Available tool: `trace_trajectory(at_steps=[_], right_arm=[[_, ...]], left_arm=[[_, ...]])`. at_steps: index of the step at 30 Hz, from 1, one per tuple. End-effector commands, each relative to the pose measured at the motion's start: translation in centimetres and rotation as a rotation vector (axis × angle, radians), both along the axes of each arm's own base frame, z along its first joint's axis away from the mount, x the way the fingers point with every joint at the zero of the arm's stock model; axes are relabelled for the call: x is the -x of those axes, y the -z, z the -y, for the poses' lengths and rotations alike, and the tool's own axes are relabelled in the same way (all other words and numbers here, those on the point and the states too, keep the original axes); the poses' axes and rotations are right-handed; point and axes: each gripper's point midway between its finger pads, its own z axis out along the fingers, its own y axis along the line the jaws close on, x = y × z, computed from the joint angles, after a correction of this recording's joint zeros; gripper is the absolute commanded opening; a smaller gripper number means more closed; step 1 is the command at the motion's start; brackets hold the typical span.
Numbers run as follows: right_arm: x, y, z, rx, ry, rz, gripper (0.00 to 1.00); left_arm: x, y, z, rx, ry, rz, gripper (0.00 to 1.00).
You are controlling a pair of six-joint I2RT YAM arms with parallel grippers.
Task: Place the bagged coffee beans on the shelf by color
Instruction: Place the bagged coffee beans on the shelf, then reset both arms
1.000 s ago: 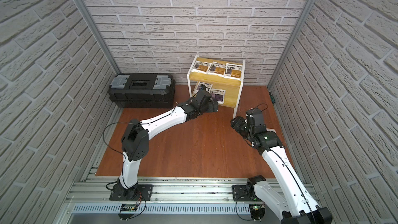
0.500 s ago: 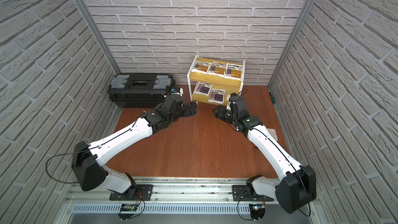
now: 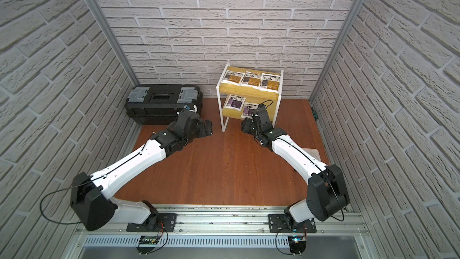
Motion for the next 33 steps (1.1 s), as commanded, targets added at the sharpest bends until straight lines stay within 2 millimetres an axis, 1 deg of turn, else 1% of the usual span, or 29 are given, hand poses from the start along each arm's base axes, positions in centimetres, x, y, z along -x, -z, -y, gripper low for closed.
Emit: trace_trajectory(at_steps=[1, 9, 12, 18, 22, 25, 28, 31, 33], right_arm=[[-2.3, -3.1, -0.1, -0.035, 0.062, 0.113, 0.56], [-3.9, -3.5, -0.1, -0.036, 0.102, 0.128, 0.56], [-4.3, -3.3, 0.1, -0.029, 0.117, 0.123, 0.56], [-4.7, -2.5, 0.3, -0.020, 0.132, 0.110, 0.56], [-4.7, -2.6, 0.0, -0.032, 0.110, 0.105, 0.56], [-3.7, -3.2, -0.6, -0.055, 0.059, 0.093, 0.56], [-1.6, -3.6, -0.9, -0.078, 0.004, 0.073, 0.57], [1.2, -3.7, -0.8, -0.087, -0.051, 0.044, 0.58], [3.5, -3.8, -0.6, -0.089, -0.090, 0.022, 0.59]], left_arm=[[0.2, -0.2, -0.9, -0.011, -0.010, 0.017, 0.99], [0.3, 0.3, -1.3, -0.010, -0.016, 0.009, 0.98], [0.3, 0.6, -1.4, -0.010, -0.017, 0.005, 0.98], [0.4, 0.7, -1.5, -0.008, -0.019, 0.005, 0.98], [0.5, 0.8, -1.6, -0.011, -0.019, 0.005, 0.98], [0.6, 0.6, -1.8, -0.014, -0.021, 0.009, 0.98], [0.7, 0.0, -2.2, -0.023, -0.025, 0.026, 0.98], [0.9, -0.9, -2.6, -0.037, -0.025, 0.046, 0.99], [1.1, -1.6, -3.0, -0.048, -0.026, 0.061, 0.98]])
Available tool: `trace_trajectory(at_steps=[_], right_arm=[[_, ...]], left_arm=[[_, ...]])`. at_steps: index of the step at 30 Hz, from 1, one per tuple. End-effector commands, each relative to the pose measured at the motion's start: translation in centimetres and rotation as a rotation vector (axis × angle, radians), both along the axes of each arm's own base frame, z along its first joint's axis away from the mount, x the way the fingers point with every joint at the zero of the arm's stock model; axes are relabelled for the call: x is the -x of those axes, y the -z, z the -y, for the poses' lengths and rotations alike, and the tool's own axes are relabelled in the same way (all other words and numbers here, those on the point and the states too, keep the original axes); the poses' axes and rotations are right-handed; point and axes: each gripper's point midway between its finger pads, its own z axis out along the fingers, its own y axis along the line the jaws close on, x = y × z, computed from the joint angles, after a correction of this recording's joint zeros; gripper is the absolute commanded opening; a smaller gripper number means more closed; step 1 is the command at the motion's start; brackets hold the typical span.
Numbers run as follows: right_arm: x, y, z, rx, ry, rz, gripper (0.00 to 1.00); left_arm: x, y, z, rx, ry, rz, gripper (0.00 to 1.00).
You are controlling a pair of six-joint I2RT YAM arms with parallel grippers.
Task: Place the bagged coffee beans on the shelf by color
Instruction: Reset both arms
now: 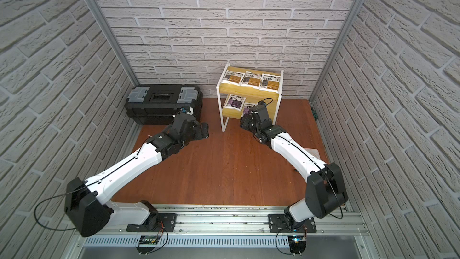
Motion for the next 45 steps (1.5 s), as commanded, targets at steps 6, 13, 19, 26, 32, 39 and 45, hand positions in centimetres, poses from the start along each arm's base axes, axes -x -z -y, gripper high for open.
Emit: trace_trajectory(at_steps=[6, 13, 19, 26, 32, 39, 45], right_arm=[[9.5, -1.2, 3.8, 0.050, -0.052, -0.027, 0.61], [13.0, -3.0, 11.8, 0.195, 0.152, 0.037, 0.73], [11.4, -4.8, 17.7, 0.414, 0.347, 0.099, 0.93], [8.1, -3.6, 22.0, 0.575, 0.481, 0.155, 1.00], [6.1, 0.0, 23.9, 0.633, 0.499, 0.143, 0.99], [4.3, 6.2, 23.7, 0.670, 0.459, 0.135, 0.99], [4.0, 10.2, 23.5, 0.699, 0.446, 0.192, 1.00]], left_arm=[[1.2, -3.6, -3.0, -0.082, -0.036, 0.094, 0.99], [2.1, -6.0, -7.0, -0.247, -0.101, 0.224, 0.98], [1.9, -6.8, -11.9, -0.390, -0.197, 0.374, 0.98], [1.5, -2.4, -18.2, -0.461, -0.338, 0.291, 0.99], [0.8, 2.6, -20.8, -0.480, -0.322, 0.261, 0.99], [0.3, 6.7, -21.9, -0.481, -0.286, 0.272, 0.98], [-0.3, 8.4, -21.2, -0.460, -0.232, 0.313, 0.99]])
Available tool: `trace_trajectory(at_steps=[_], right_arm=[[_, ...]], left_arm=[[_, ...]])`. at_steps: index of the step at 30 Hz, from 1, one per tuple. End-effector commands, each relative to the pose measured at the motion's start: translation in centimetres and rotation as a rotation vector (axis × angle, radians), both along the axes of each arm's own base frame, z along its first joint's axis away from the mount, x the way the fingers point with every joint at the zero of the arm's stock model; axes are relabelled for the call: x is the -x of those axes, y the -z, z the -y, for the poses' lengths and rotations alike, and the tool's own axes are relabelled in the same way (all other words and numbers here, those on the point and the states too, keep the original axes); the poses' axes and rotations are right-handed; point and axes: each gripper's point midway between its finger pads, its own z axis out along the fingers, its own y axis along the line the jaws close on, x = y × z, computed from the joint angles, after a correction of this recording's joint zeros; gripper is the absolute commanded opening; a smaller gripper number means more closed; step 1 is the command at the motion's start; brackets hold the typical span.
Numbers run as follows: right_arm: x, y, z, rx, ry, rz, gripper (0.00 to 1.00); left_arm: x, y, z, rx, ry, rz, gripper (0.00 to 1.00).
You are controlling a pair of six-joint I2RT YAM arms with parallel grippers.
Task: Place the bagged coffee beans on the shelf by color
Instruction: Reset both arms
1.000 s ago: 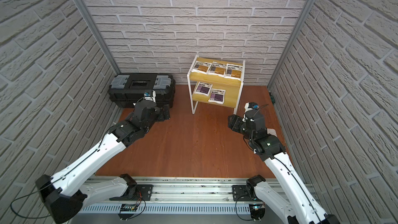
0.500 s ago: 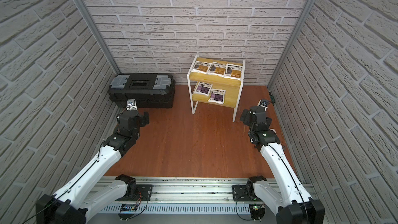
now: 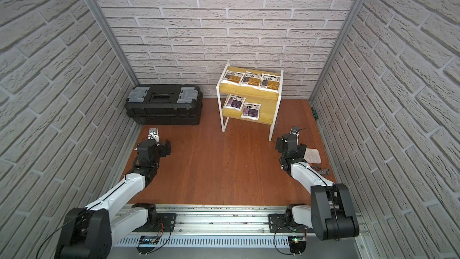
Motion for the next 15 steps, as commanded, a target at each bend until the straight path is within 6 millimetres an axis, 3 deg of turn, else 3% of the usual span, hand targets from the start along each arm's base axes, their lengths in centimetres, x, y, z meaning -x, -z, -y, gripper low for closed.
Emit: trace_trajectory(at_steps=[1, 6, 9, 12, 15], right_arm=[[-2.4, -3.1, -0.5, 0.036, -0.045, 0.189, 1.00], [-3.6, -3.1, -2.1, 0.060, -0.169, 0.191, 1.00], [-4.6, -2.1, -3.0, 0.073, -0.226, 0.236, 0.99], [-4.8, -1.1, -3.7, 0.057, -0.268, 0.193, 0.99], [-4.9, -0.8, -3.8, 0.056, -0.275, 0.197, 1.00]], left_arm=[[-1.6, -2.0, 0.9, 0.019, 0.061, 0.132, 0.99], [-3.0, 0.2, 1.1, -0.005, 0.107, 0.115, 0.98], [-4.2, 1.3, 0.4, -0.002, 0.115, 0.100, 0.99], [-5.4, 3.2, 1.1, 0.025, 0.196, 0.077, 0.99], [-6.0, 4.9, -0.6, 0.116, 0.162, 0.034, 0.98]])
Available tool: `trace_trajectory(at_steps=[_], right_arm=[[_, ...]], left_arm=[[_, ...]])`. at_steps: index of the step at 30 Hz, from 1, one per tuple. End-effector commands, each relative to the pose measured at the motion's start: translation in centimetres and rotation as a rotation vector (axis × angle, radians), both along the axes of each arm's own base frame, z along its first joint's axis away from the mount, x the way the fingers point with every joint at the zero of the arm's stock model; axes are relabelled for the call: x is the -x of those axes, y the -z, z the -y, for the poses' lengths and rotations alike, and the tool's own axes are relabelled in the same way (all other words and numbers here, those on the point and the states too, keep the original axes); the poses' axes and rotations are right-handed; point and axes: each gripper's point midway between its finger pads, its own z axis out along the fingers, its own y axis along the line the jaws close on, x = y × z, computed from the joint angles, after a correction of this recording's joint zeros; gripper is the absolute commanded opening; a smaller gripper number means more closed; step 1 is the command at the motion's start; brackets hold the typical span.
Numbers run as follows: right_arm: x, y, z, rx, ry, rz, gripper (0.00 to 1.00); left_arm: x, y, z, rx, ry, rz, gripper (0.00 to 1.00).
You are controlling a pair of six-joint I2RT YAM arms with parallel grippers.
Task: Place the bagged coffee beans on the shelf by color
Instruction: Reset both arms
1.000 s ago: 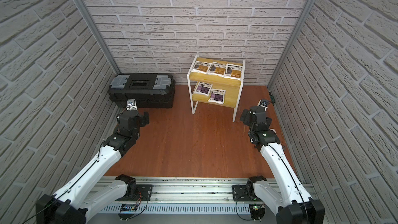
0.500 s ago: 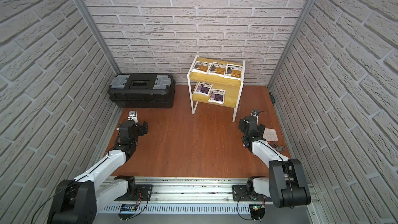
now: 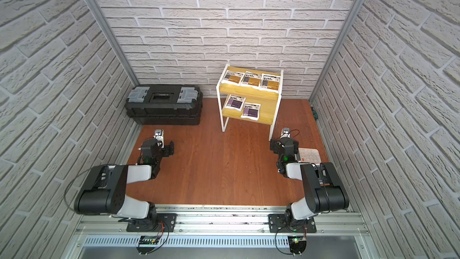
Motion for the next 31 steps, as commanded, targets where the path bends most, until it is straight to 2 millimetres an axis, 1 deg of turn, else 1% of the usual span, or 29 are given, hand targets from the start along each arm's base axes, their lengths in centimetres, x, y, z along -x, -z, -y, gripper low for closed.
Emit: trace_trajectory(at_steps=[1, 2, 4, 5, 6, 7, 10, 19, 22, 24, 31], right_arm=[[-1.1, -2.2, -0.6, 0.005, -0.044, 0.101, 1.00], [-1.1, -2.2, -0.6, 0.006, -0.043, 0.102, 1.00], [-1.0, -2.3, -0.6, 0.006, -0.044, 0.104, 0.99], [-1.0, -2.3, -0.6, 0.005, -0.044, 0.105, 1.00], [-0.9, -2.4, -0.6, 0.006, -0.044, 0.109, 1.00], [-0.9, -2.4, -0.7, 0.006, -0.045, 0.113, 0.99], [-0.8, -2.4, -0.7, 0.005, -0.045, 0.112, 1.00], [-0.9, -2.4, -0.6, 0.006, -0.044, 0.112, 0.99], [-1.1, -2.0, -0.9, 0.000, -0.058, 0.101, 1.00], [-1.1, -1.9, -0.7, -0.001, -0.048, 0.091, 1.00], [-0.8, -2.3, -0.7, 0.001, -0.052, 0.117, 1.00]], left_arm=[[-2.2, -2.5, -0.5, 0.092, 0.040, 0.119, 0.99], [-1.9, -2.2, -0.4, 0.099, 0.045, 0.108, 0.98], [-2.0, -2.4, -0.4, 0.092, 0.043, 0.115, 0.98], [-1.9, -2.5, 0.0, 0.076, 0.051, 0.111, 0.98], [-1.8, -2.6, 1.1, 0.042, 0.099, 0.132, 0.99], [-1.6, -2.6, 1.2, 0.021, 0.091, 0.129, 0.99], [-2.1, -2.3, -0.1, 0.092, 0.058, 0.099, 0.99], [-2.1, -2.3, 0.0, 0.085, 0.057, 0.103, 0.99], [-2.1, -2.3, 0.0, 0.085, 0.057, 0.102, 0.98], [-2.1, -2.3, 0.0, 0.085, 0.057, 0.100, 0.99], [-2.0, -2.4, 0.0, 0.078, 0.054, 0.107, 0.99]])
